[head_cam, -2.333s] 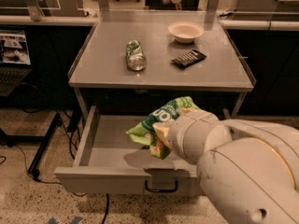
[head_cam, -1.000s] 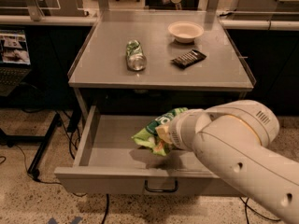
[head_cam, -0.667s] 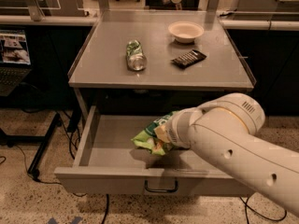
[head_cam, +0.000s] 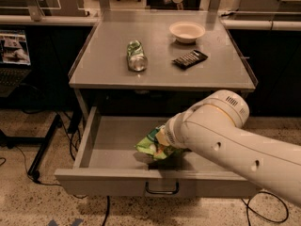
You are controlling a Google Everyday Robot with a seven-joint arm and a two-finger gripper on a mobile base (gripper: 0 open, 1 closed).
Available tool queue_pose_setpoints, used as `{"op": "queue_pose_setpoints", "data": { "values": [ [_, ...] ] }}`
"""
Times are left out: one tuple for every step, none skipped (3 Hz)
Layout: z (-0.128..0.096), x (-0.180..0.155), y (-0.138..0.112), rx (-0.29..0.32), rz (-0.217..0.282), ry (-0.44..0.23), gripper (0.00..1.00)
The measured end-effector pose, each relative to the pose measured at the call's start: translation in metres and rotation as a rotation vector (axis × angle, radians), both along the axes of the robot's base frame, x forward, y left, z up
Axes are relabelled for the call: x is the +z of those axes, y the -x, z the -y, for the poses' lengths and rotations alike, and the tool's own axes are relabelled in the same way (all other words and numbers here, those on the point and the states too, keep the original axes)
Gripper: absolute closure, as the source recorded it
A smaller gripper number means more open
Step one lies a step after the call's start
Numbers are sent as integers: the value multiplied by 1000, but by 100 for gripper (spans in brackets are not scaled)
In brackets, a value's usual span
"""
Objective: Place green rice chip bag into top drawer
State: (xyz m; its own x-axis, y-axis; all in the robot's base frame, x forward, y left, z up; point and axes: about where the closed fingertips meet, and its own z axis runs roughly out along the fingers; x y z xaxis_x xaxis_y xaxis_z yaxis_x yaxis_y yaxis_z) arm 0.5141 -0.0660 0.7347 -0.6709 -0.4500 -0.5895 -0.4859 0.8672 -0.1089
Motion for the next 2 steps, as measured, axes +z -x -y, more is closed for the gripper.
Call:
{"op": "queue_pose_setpoints", "data": {
  "values": [
    [0,0,0,0,0,0,66],
    [0,0,0,0,0,0,42]
  ]
}}
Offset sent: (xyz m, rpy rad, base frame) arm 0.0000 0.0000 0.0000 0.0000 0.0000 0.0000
